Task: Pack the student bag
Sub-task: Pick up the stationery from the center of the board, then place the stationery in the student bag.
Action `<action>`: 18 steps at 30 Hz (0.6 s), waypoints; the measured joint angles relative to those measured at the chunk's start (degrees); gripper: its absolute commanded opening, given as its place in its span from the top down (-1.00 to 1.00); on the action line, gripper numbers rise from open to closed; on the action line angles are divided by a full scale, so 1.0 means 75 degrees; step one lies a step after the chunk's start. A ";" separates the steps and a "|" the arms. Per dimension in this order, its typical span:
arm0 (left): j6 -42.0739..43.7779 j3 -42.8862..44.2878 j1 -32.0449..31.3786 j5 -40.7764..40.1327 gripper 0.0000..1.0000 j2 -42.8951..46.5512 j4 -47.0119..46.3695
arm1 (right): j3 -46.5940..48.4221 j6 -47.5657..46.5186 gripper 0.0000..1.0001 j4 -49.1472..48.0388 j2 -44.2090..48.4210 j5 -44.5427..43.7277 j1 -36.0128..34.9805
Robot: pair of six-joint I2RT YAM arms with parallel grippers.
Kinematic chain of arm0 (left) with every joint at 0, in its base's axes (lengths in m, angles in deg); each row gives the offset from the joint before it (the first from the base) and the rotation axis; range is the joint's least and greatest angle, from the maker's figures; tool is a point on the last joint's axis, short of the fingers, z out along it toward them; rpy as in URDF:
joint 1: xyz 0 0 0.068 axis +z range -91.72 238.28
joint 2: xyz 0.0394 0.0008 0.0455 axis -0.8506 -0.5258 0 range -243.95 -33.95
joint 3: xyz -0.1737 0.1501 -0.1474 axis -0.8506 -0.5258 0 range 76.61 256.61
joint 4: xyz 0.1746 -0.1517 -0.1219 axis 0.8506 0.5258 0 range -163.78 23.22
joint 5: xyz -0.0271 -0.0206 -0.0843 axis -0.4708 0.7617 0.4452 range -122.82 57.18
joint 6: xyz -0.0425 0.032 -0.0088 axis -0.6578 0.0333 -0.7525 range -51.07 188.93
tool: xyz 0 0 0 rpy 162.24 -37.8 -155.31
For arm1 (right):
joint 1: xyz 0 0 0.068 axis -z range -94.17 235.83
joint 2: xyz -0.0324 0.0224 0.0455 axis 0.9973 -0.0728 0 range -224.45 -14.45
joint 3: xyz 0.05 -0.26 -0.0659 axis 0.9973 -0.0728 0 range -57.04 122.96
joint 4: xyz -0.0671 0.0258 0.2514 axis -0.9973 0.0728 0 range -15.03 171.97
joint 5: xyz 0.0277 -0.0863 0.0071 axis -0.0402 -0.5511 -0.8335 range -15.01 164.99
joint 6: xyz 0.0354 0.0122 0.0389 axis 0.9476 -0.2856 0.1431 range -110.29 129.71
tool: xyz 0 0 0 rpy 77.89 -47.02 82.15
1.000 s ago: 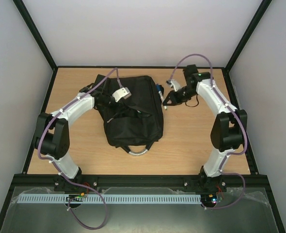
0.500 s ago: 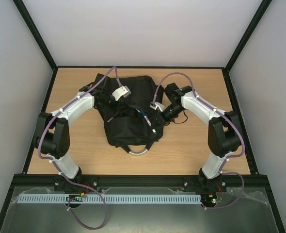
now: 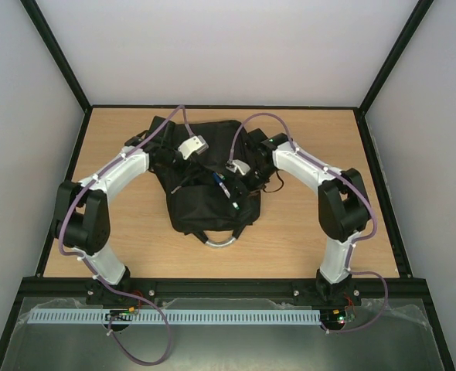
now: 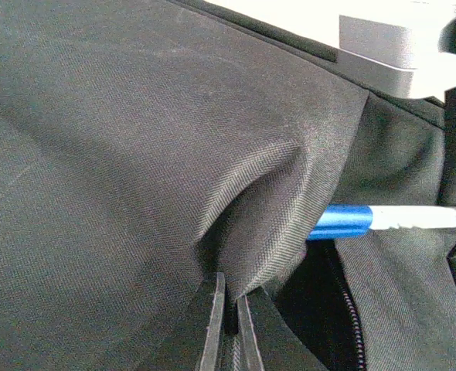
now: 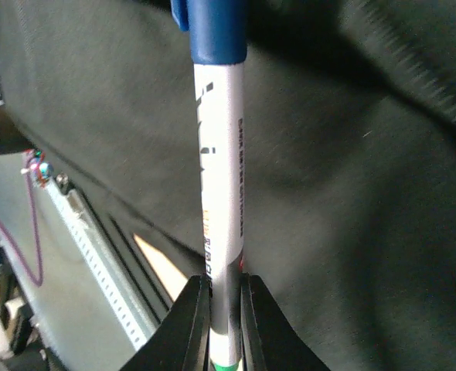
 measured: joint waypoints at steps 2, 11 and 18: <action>0.0035 0.0000 0.0000 -0.0009 0.94 0.0047 0.0000 | 0.0195 0.0111 0.98 -0.0032 -0.0117 -0.0300 0.0000; 0.0254 0.0000 -0.0009 -0.0064 0.94 0.0157 0.0041 | 0.0341 0.0577 0.98 -0.0245 -0.0495 -0.0892 -0.0052; 0.0370 -0.0003 -0.0038 -0.0117 0.94 0.0239 0.0128 | 0.0688 0.0726 0.95 -0.0312 -0.0766 -0.1679 -0.0251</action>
